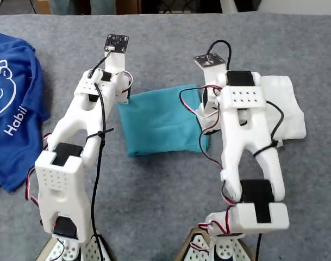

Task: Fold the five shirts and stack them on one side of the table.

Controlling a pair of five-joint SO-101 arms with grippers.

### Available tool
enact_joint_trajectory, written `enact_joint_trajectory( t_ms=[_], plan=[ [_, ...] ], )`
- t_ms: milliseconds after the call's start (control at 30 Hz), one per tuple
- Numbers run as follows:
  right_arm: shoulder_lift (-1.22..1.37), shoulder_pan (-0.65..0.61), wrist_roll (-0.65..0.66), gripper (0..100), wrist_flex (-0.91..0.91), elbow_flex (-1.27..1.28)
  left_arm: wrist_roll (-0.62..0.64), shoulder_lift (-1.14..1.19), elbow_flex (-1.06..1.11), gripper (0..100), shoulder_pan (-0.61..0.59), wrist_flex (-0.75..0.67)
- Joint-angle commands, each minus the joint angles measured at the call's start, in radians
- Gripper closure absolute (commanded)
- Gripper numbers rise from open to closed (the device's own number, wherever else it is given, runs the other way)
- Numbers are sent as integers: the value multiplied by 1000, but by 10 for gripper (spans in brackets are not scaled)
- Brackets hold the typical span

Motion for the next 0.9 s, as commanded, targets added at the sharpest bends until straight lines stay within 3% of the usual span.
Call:
enact_joint_trajectory(
  t_ms=[0, 167, 300, 533, 867],
  plan=[
    [-65, 5, -8, 951, 20, 12, 14, -115, -39, 972, -36, 72],
    [-62, -5, -213, 807, -64, 84, 12, -201, 85, 972, -81, 57],
    [-62, -66, -267, 744, -167, 137, 5, -270, 297, 972, -108, -58],
    [-31, -169, -362, 741, -325, 182, 5, -367, 584, 971, -188, -278],
    [248, -173, -463, 743, -391, 71, 5, -330, 604, 971, -237, -290]
  ],
)
